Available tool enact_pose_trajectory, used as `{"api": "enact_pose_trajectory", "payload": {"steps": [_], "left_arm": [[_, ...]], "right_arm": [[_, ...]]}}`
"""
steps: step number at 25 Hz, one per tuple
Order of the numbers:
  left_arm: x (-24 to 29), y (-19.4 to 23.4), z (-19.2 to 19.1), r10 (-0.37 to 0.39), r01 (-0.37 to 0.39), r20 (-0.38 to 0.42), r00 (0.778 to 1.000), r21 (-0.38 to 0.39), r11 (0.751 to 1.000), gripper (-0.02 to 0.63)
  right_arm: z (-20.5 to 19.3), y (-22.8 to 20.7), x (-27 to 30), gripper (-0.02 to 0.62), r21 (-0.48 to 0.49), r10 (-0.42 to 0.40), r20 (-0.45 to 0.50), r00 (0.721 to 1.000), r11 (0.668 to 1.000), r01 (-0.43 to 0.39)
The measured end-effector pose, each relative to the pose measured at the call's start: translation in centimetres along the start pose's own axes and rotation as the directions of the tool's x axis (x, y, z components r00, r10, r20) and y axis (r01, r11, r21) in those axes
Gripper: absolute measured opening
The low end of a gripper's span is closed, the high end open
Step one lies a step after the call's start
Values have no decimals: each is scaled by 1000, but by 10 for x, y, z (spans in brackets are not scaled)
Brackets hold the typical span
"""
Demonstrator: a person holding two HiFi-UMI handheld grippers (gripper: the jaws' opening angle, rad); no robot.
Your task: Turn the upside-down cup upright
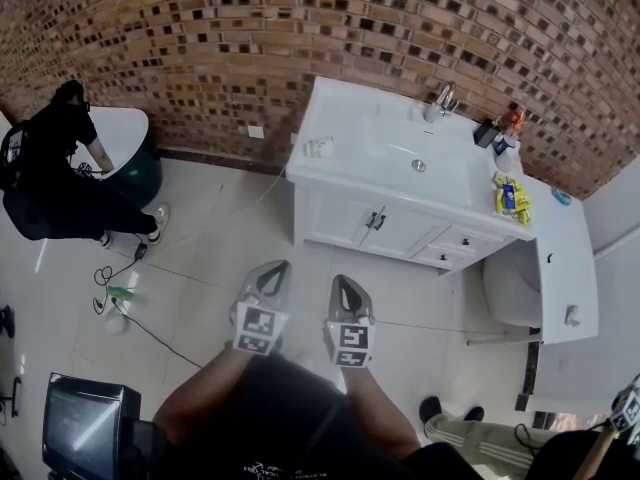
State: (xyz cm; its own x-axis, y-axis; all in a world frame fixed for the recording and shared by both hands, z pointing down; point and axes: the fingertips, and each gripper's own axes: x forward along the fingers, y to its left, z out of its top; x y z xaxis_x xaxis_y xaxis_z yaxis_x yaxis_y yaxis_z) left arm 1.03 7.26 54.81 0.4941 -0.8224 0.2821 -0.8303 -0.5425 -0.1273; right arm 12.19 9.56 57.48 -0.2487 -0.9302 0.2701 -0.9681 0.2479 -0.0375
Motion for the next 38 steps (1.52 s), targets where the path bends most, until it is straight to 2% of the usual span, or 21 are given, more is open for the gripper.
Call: {"api": "enact_pose_trajectory", "payload": {"steps": [3, 9, 18, 38], "left_arm": [[6, 5, 1, 0, 0, 2, 1000, -15, 1000, -6], [18, 9, 3, -16, 16, 3, 1000, 16, 1000, -6], [48, 31, -1, -27, 27, -19, 999, -6, 1000, -6], [129, 97, 17, -34, 33, -14, 999, -60, 998, -6]], "right_arm": [[6, -4, 7, 14, 3, -11, 6, 1000, 1000, 10], [9, -7, 20, 14, 1, -18, -1, 1000, 1000, 18], [12, -15, 53, 15, -6, -22, -12, 1000, 1000, 22], [41, -29, 150, 15, -29, -17, -29, 999, 999, 16]]}}
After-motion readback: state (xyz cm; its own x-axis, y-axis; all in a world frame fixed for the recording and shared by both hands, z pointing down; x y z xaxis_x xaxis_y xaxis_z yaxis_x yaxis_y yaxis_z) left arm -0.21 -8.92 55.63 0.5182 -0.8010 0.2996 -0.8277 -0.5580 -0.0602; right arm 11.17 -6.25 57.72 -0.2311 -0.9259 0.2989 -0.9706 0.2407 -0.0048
